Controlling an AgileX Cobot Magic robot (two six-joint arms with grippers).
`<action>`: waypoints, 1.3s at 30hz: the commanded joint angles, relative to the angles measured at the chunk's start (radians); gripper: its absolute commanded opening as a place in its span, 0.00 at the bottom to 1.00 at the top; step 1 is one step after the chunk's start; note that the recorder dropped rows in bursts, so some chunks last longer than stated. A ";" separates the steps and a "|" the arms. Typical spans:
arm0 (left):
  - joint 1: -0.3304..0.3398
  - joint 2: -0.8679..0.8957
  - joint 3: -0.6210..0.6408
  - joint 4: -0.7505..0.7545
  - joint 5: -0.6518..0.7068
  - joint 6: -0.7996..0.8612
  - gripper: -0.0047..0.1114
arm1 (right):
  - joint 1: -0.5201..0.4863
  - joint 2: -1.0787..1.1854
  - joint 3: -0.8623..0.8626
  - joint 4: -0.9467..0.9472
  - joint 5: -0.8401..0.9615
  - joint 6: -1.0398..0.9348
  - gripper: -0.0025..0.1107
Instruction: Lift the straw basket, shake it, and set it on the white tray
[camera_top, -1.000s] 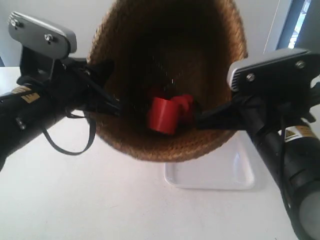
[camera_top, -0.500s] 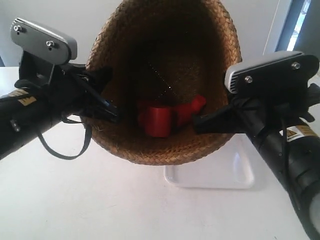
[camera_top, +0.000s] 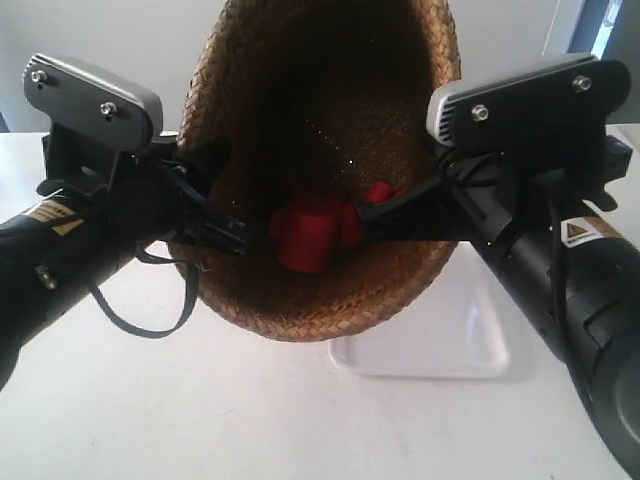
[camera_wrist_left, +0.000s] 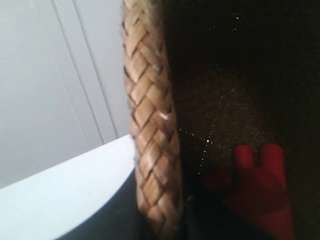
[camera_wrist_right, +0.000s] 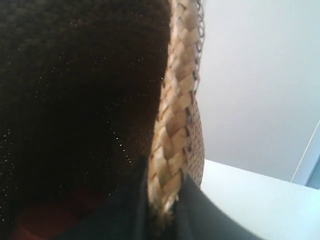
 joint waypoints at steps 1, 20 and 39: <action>-0.014 -0.017 -0.005 0.021 0.013 0.079 0.04 | 0.006 -0.009 -0.007 -0.094 0.011 -0.027 0.02; -0.098 -0.143 0.010 -0.086 0.168 0.249 0.04 | 0.122 -0.110 -0.004 0.080 0.036 -0.270 0.02; 0.133 -0.017 -0.016 0.331 0.176 -0.255 0.04 | 0.043 0.024 0.074 -0.135 -0.178 0.043 0.02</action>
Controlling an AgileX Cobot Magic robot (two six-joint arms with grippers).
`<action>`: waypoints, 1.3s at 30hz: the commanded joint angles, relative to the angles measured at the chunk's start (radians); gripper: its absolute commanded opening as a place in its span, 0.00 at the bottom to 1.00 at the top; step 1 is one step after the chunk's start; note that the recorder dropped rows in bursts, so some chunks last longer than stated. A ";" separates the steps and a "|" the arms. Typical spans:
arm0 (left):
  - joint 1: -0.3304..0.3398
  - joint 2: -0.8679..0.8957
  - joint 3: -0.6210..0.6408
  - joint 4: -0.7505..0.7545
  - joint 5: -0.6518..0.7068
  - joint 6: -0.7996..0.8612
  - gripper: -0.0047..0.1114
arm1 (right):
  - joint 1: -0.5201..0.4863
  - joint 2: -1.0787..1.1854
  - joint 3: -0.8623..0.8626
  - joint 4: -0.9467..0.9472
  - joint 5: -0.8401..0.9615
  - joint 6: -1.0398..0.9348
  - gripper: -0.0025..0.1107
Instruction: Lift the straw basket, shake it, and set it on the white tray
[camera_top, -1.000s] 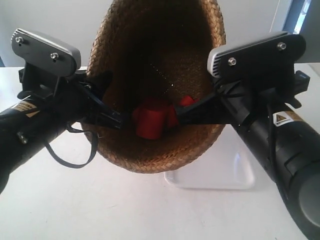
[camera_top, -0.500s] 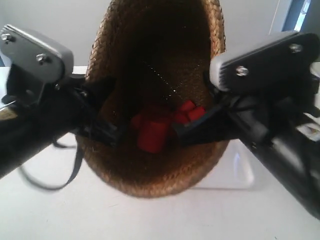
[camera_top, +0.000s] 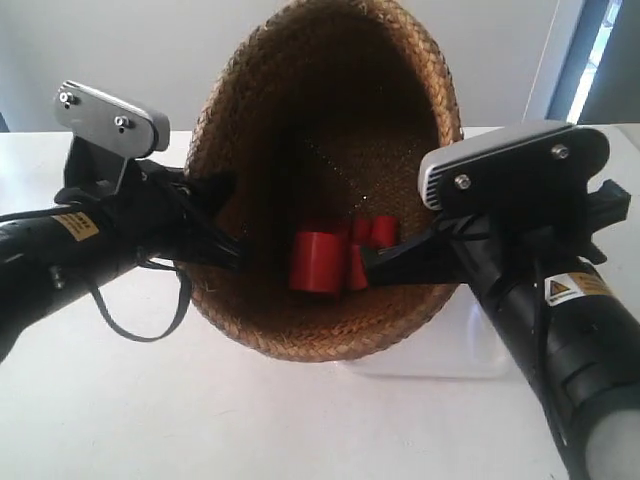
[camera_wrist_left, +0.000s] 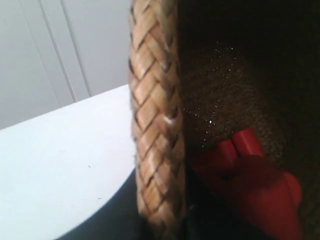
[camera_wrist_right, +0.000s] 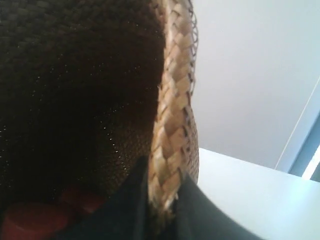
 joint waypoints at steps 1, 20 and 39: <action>0.003 -0.054 -0.002 0.078 -0.019 0.025 0.04 | -0.008 -0.031 -0.006 -0.147 -0.050 0.003 0.02; 0.003 -0.061 -0.002 0.044 0.012 0.040 0.04 | -0.010 -0.031 -0.030 -0.082 0.069 -0.003 0.02; -0.141 -0.483 0.196 -0.184 -0.056 0.337 0.04 | 0.456 -0.444 0.016 0.082 -0.146 -0.346 0.02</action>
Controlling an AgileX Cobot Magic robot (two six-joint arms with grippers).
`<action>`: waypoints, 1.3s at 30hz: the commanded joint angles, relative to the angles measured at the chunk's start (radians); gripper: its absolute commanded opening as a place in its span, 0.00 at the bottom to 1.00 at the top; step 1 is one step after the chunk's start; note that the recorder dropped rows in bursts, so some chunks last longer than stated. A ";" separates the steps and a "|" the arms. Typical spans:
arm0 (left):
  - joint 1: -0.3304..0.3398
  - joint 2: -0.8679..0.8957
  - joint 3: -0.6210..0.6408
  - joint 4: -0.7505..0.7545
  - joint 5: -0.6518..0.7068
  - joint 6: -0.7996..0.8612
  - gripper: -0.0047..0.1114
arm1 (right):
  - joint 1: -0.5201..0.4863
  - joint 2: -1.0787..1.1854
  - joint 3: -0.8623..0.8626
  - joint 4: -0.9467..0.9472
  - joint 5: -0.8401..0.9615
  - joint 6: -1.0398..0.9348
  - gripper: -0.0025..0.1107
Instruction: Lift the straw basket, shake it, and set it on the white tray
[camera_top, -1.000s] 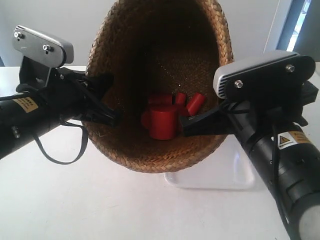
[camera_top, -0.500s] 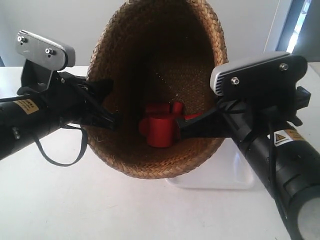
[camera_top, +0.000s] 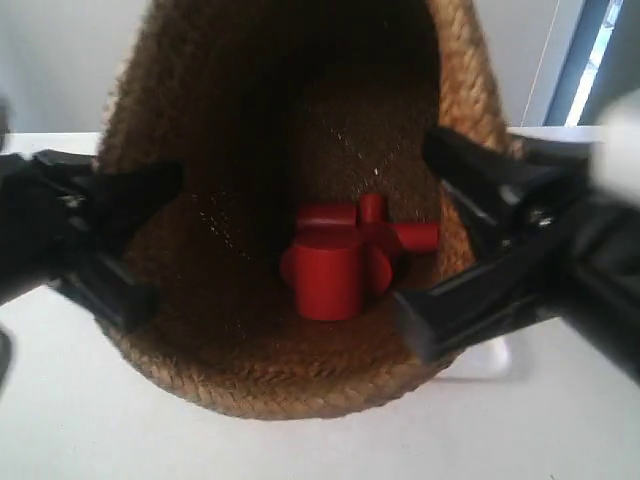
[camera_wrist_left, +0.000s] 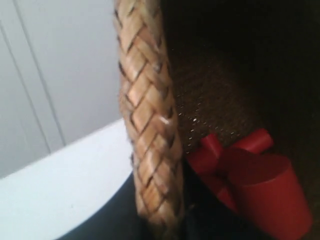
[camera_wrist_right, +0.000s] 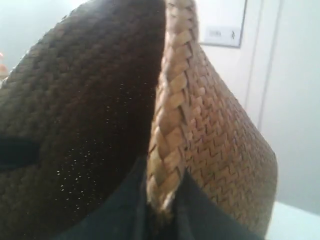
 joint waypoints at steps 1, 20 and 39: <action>0.005 0.060 0.039 -0.099 -0.275 0.123 0.04 | -0.072 0.027 0.072 -0.209 -0.183 0.116 0.02; 0.026 0.244 -0.121 -0.121 -0.010 0.176 0.04 | -0.394 0.117 0.058 -0.261 0.173 0.236 0.02; 0.062 0.388 -0.121 -0.087 -0.259 0.167 0.04 | -0.545 0.287 0.043 -0.394 0.129 0.323 0.02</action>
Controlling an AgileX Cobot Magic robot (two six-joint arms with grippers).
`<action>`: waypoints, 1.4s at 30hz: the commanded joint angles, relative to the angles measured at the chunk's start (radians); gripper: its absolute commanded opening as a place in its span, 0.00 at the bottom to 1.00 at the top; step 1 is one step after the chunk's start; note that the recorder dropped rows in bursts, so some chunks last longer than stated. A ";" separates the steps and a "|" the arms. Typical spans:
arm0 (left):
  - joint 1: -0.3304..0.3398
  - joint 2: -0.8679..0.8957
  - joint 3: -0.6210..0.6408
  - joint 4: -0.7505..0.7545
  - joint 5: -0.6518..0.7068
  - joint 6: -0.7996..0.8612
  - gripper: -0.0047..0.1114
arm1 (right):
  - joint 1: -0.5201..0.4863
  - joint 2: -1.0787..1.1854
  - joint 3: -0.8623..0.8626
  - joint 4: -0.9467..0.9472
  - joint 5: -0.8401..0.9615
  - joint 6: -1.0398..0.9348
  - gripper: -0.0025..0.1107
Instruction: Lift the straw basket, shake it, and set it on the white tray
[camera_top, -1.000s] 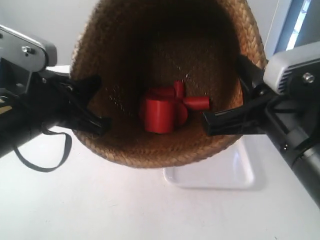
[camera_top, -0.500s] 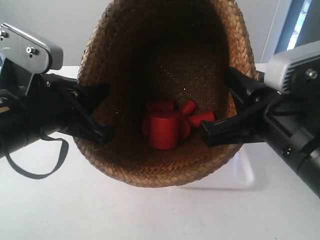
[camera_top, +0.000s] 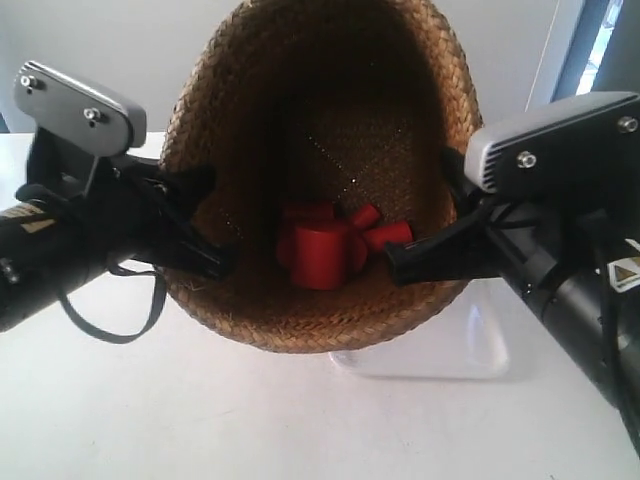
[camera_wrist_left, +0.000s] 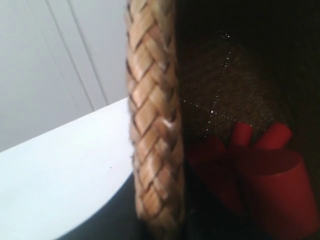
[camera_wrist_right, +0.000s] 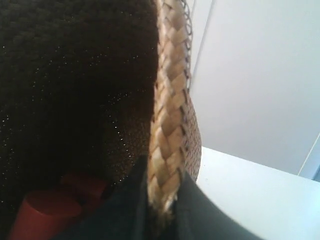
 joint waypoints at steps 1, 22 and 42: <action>0.007 0.016 -0.001 0.079 -0.123 0.046 0.04 | -0.027 0.020 -0.016 -0.118 -0.072 -0.010 0.02; -0.160 0.001 -0.019 -0.025 -0.059 0.112 0.04 | 0.209 0.069 0.037 0.128 -0.355 -0.135 0.02; -0.160 -0.022 -0.019 -0.236 -0.083 0.259 0.04 | 0.205 0.009 0.033 0.103 -0.246 -0.135 0.02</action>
